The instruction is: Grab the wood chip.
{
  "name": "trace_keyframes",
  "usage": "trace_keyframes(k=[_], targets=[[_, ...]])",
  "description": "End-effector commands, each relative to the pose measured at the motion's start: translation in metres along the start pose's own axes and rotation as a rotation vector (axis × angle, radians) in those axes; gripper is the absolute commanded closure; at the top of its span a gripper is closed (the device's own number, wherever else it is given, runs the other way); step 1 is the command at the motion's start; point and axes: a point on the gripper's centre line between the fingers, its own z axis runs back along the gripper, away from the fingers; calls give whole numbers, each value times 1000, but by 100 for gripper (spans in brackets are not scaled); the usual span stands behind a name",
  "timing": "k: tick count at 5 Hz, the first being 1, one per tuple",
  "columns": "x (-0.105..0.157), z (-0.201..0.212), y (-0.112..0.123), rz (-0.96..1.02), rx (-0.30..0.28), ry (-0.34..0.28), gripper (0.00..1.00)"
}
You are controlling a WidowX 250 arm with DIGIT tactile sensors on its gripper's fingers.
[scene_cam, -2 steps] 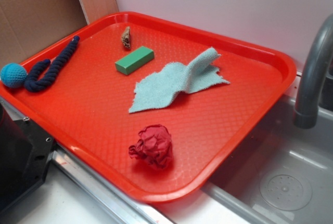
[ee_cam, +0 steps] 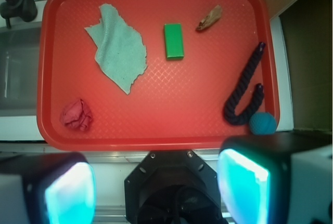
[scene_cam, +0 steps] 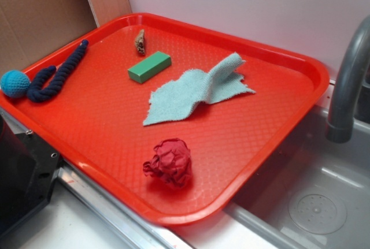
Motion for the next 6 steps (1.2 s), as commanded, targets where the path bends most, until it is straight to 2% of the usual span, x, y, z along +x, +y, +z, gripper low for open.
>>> trace_keyframes(k=[1, 4, 5, 6], targets=[[65, -88, 79, 492, 50, -107, 0], [65, -88, 79, 492, 50, -107, 0], [111, -129, 99, 588, 120, 32, 0], [149, -161, 114, 702, 192, 30, 0]])
